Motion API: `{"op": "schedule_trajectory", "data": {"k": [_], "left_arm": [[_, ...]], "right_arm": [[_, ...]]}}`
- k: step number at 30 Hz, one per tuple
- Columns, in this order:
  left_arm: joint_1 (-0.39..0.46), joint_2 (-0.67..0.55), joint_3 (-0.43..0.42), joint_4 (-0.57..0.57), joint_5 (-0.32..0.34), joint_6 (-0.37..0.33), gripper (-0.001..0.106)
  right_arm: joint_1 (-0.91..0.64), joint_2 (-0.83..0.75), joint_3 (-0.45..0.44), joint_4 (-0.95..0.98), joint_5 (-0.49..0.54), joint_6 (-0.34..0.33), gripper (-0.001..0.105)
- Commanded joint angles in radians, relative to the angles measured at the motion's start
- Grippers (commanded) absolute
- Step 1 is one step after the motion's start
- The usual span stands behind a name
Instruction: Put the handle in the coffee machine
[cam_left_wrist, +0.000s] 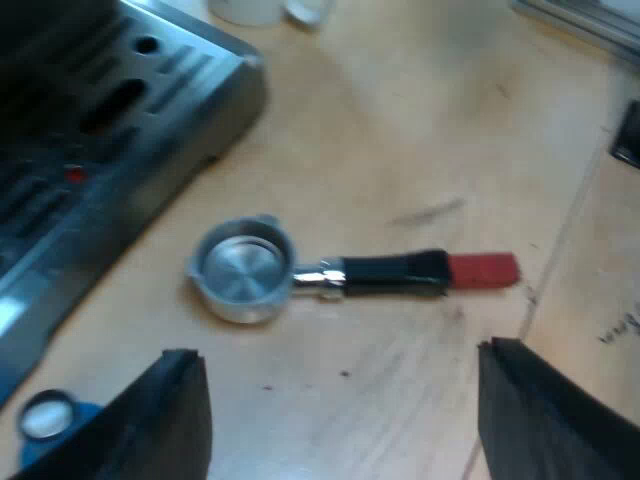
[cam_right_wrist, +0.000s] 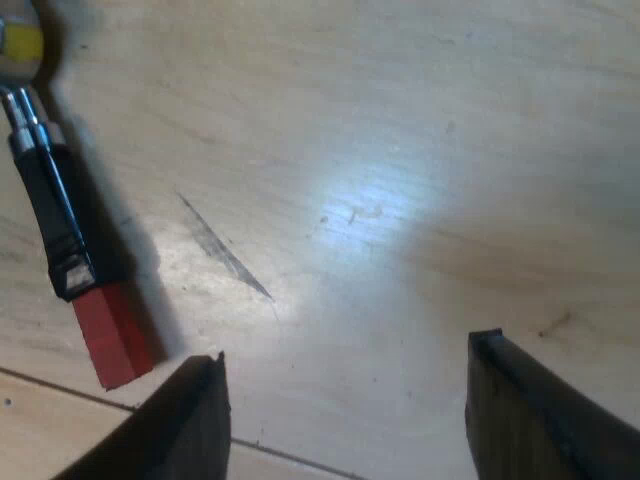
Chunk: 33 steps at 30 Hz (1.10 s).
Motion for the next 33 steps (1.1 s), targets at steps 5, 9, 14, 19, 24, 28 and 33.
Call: {"op": "schedule_trajectory", "data": {"k": [5, 9, 14, 19, 24, 28, 33], "left_arm": [[-0.092, 0.067, -0.007, -0.006, -0.115, 0.004, 0.08], [-0.092, 0.09, -0.007, -0.005, -0.129, 0.022, 0.08], [-0.092, 0.111, -0.007, -0.003, -0.12, 0.022, 0.08], [-0.092, 0.113, -0.007, -0.003, -0.11, 0.022, 0.08], [-0.092, 0.113, -0.007, 0.006, -0.045, 0.029, 0.08], [-0.116, 0.113, -0.007, 0.014, -0.045, 0.04, 0.08], [-0.162, 0.117, -0.007, 0.02, -0.045, 0.045, 0.08]], "right_arm": [[0.225, 0.062, -0.009, -0.103, 0.168, 0.104, 0.054], [0.338, 0.127, -0.009, -0.133, 0.249, 0.134, 0.054], [0.438, 0.214, -0.009, -0.135, 0.27, 0.134, 0.054], [0.499, 0.297, -0.009, -0.164, 0.271, 0.151, 0.054], [0.525, 0.37, -0.009, -0.193, 0.271, 0.176, 0.054], [0.525, 0.406, -0.009, -0.206, 0.271, 0.179, 0.054], [0.525, 0.432, -0.004, -0.227, 0.271, 0.186, 0.054]]}}
